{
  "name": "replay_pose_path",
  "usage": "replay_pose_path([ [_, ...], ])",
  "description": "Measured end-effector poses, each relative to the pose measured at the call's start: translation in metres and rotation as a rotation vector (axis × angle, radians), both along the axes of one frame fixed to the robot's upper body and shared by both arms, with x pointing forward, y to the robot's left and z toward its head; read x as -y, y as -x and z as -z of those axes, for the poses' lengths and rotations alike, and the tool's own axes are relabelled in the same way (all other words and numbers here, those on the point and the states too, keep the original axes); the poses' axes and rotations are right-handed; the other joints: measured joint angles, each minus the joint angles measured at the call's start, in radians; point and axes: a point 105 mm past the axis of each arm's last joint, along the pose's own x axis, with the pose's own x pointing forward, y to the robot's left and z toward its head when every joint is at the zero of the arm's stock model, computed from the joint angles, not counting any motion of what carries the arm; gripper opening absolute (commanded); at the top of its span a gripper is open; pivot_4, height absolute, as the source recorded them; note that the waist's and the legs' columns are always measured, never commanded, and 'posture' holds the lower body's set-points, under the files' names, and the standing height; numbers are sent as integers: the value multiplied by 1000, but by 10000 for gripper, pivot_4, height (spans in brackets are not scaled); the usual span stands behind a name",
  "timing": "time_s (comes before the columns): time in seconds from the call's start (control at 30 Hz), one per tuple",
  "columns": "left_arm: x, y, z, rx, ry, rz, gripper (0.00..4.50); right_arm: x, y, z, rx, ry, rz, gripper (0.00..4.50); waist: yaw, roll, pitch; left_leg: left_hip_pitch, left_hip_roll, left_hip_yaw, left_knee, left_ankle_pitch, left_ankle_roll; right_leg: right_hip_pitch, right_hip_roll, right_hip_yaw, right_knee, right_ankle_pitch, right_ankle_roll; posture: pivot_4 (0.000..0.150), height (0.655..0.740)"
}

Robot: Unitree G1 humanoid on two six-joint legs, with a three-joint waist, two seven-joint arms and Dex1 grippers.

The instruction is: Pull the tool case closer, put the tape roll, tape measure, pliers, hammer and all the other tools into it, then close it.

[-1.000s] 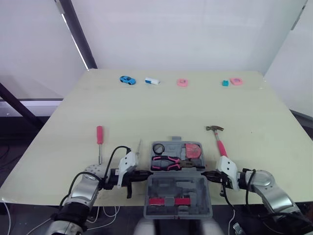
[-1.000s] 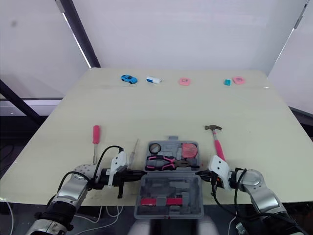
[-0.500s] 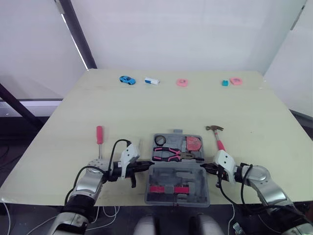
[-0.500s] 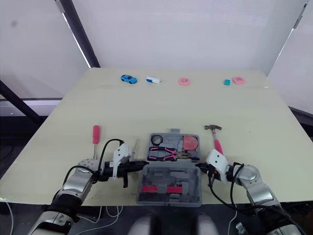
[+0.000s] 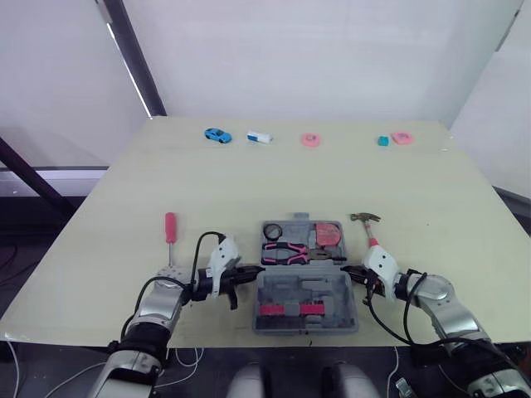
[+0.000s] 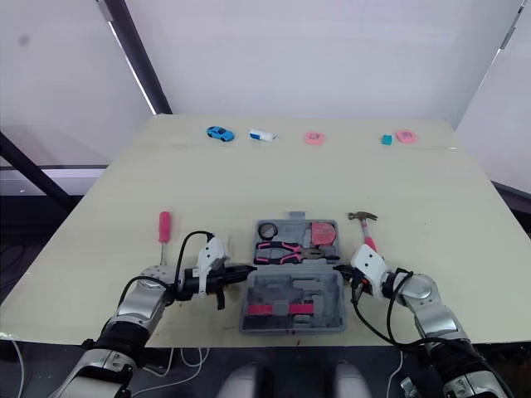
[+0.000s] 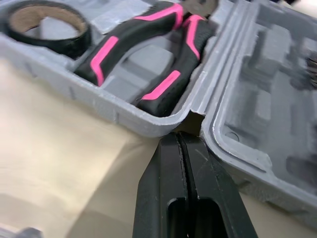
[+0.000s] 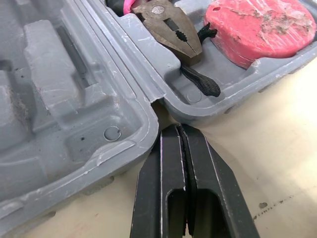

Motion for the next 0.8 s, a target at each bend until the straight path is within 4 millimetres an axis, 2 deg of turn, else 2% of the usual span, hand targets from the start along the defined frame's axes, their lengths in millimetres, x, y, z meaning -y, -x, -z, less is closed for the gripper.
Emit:
replay_pose_path([
  [0.33,0,-7,-1,23,0,-29,0,-1,-4,-1,2,-4,7,317,0,0,0,0,0,0,0,0,0,0,0,0,0,0,0,1500,7400],
  [0.8,4,-7,1,18,5,-18,0,-1,-5,0,3,-6,16,317,-1,0,0,0,0,0,0,0,0,0,0,0,0,0,0,1500,7400],
])
